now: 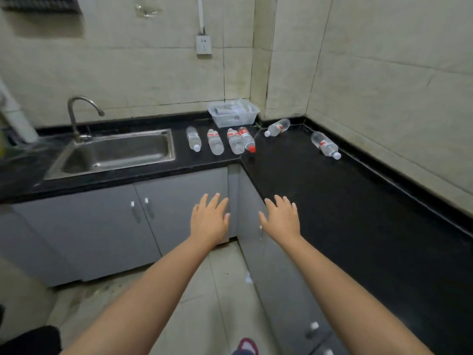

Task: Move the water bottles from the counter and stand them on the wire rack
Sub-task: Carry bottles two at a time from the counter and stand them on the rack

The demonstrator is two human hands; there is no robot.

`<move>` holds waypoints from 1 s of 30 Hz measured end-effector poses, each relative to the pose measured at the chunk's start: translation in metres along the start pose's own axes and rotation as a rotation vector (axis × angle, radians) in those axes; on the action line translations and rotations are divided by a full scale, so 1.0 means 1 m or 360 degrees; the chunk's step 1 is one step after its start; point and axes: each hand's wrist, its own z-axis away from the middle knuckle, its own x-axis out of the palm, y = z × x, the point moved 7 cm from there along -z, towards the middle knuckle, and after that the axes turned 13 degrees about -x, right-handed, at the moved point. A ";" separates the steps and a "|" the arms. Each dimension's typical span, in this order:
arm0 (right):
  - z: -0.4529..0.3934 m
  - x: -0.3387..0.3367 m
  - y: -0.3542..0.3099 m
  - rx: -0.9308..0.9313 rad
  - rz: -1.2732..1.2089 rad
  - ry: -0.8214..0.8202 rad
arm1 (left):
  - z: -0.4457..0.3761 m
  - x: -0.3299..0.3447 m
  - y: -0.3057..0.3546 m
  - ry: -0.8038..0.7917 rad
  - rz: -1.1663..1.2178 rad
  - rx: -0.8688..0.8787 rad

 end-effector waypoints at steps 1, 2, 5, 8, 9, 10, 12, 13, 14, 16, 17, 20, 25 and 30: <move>-0.021 0.008 0.003 0.0001 -0.0020 -0.0012 | -0.020 0.004 -0.006 -0.0013 -0.0004 -0.0020; -0.044 0.016 0.005 -0.0001 -0.0042 -0.0024 | -0.042 0.008 -0.012 -0.0024 -0.0011 -0.0043; -0.117 0.031 0.013 -0.0020 -0.0115 -0.0061 | -0.110 0.011 -0.029 -0.0065 -0.0029 -0.0117; -0.188 0.031 0.021 -0.0040 -0.0118 -0.0041 | -0.175 0.003 -0.045 -0.0054 -0.0081 -0.0147; -0.212 0.032 0.022 -0.0051 -0.0113 -0.0025 | -0.196 0.000 -0.052 -0.0031 -0.0085 -0.0169; -0.234 0.033 0.022 -0.0061 -0.0110 -0.0012 | -0.216 -0.002 -0.059 -0.0010 -0.0086 -0.0189; -0.274 0.040 0.019 -0.0079 -0.0115 -0.0029 | -0.249 -0.002 -0.076 0.0000 -0.0094 -0.0218; -0.292 0.047 0.015 -0.0092 -0.0117 -0.0057 | -0.263 0.001 -0.084 -0.0003 -0.0098 -0.0236; -0.309 0.054 0.011 -0.0111 -0.0118 -0.0089 | -0.277 0.004 -0.094 -0.0006 -0.0097 -0.0258; -0.344 0.070 0.002 -0.0149 -0.0119 -0.0134 | -0.308 0.011 -0.114 -0.0013 -0.0087 -0.0288; -0.362 0.078 -0.002 -0.0162 -0.0114 -0.0148 | -0.326 0.014 -0.123 -0.0018 -0.0083 -0.0292; -0.420 0.101 -0.010 -0.0170 -0.0061 -0.0190 | -0.390 0.024 -0.149 -0.0048 -0.0087 -0.0260; -0.523 0.118 -0.008 -0.0063 -0.0048 -0.0183 | -0.507 0.032 -0.179 -0.0122 -0.0067 -0.0144; -0.598 0.139 -0.008 0.0058 -0.0110 -0.0237 | -0.599 0.047 -0.181 -0.0201 -0.0157 0.0130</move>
